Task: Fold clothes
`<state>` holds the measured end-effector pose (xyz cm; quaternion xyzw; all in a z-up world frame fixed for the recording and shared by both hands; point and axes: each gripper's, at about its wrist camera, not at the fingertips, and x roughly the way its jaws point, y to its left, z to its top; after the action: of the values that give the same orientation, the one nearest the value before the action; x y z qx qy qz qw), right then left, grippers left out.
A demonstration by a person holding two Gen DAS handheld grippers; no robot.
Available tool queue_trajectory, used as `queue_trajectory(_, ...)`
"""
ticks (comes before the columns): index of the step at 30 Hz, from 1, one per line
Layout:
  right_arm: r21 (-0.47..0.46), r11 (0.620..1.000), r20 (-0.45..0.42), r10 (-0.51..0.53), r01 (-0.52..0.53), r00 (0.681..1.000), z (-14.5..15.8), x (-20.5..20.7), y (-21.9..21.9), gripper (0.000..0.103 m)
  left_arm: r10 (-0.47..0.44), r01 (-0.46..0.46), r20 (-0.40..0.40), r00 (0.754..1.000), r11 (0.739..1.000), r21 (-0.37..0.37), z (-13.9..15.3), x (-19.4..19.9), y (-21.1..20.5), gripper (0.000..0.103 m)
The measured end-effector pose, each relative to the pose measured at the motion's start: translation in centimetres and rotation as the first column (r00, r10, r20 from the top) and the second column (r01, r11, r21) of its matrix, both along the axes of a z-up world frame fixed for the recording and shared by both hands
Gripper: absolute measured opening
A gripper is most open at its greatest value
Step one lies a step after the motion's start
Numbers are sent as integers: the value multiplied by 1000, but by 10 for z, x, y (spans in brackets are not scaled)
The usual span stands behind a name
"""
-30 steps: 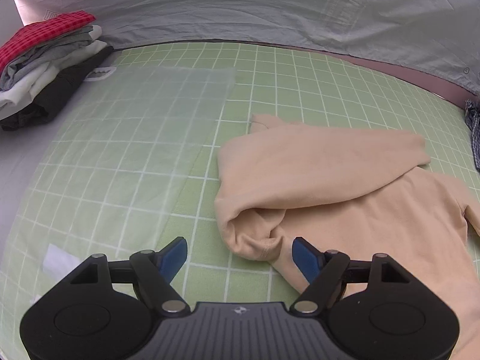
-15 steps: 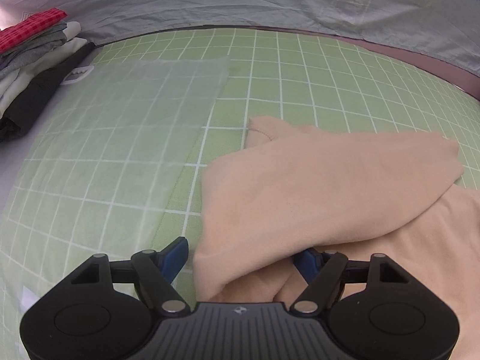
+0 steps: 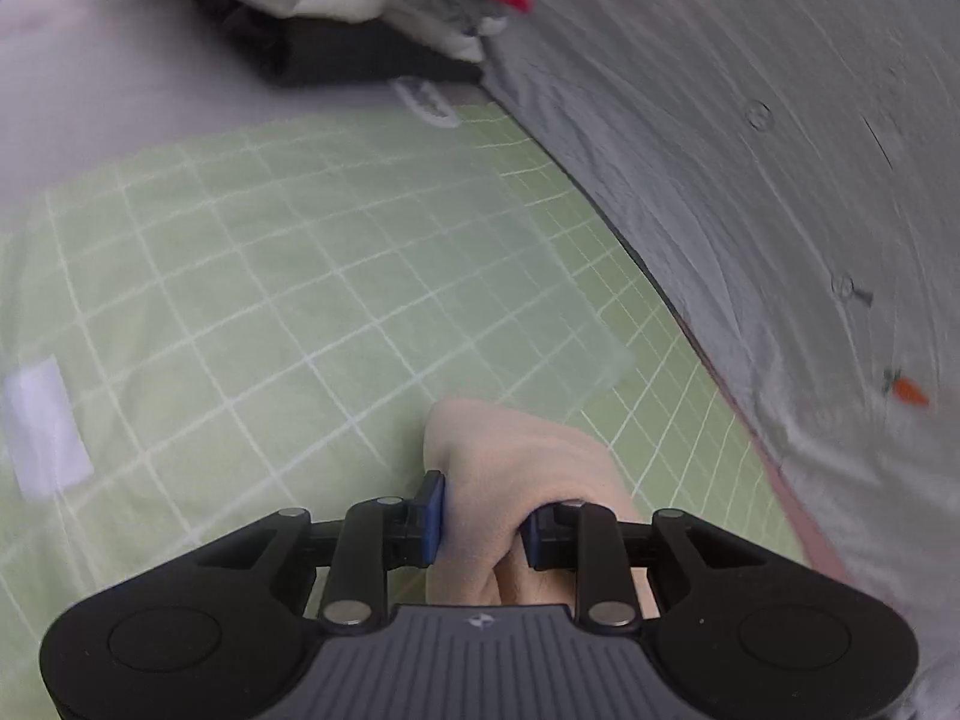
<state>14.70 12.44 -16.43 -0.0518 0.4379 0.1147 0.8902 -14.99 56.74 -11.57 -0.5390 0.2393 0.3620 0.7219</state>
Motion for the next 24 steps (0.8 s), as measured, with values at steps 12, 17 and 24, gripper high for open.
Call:
queue_trajectory(12,28,999,2,41,-41,999,11,1,17,82,-246,333,-305,920,900,280,24,34,-23,73)
queue_trajectory(17,87,994,-32,65,-62,997,10,10,24,84,-246,293,-263,933,943,159,0,44,-12,76)
queue_trajectory(24,65,974,-21,221,-219,975,8,5,37,49,-232,276,-251,940,948,157,-5,49,-15,17)
